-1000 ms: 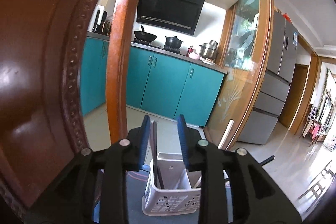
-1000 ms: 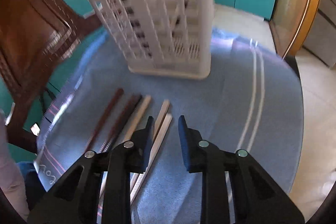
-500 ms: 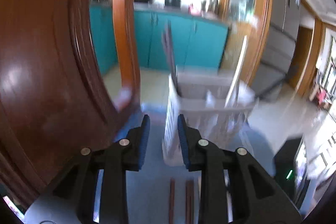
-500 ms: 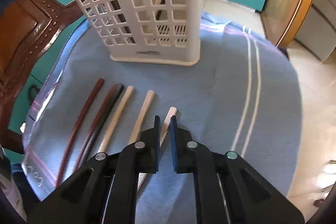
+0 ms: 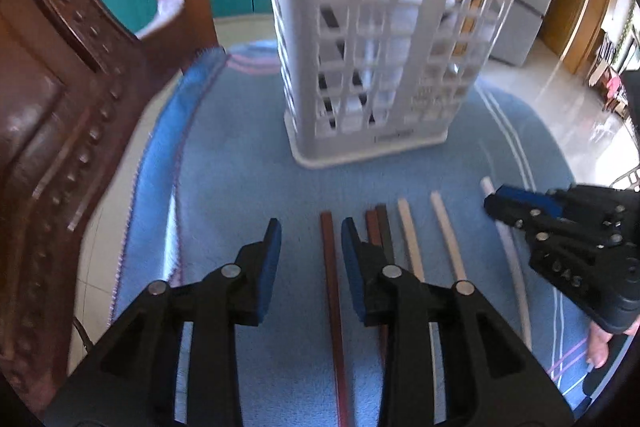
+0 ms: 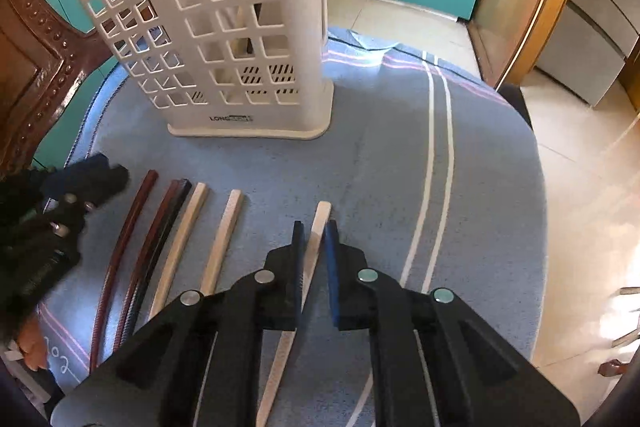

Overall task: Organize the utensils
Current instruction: 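Grasp a reddish-brown chopstick with the left tool while the right tool grasps a light wooden one, then lift both chopsticks upright and carry them over the white holder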

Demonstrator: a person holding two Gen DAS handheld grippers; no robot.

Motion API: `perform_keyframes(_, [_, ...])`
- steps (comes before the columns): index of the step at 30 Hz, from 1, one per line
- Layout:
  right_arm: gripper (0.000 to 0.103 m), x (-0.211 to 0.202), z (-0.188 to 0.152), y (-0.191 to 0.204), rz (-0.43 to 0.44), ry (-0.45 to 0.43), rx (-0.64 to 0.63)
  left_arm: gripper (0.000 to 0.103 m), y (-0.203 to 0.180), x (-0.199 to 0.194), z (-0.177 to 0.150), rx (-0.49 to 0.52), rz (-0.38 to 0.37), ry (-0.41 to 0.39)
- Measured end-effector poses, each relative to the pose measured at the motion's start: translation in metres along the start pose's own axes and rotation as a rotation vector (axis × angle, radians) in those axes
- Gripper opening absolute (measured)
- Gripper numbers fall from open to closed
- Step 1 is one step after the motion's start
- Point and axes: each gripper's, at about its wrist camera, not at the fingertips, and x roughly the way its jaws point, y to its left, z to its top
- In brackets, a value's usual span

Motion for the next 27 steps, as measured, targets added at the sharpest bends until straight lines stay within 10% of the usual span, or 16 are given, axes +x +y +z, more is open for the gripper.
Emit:
perform_keyframes(14, [0.023, 0.001, -0.009, 0.016, -0.054, 0.002, -0.045, 0.03, -0.01, 0.016, -0.005, 0.007, 0.018, 0.045])
perform_keyframes(19, [0.009, 0.001, -0.008, 0.011, -0.008, -0.002, -0.031, 0.008, -0.016, 0.016, -0.004, 0.004, 0.002, 0.044])
perform_keyframes(27, [0.006, -0.06, 0.003, -0.002, 0.177, -0.185, -0.011, 0.007, 0.004, -0.022, 0.011, -0.058, -0.054, -0.071])
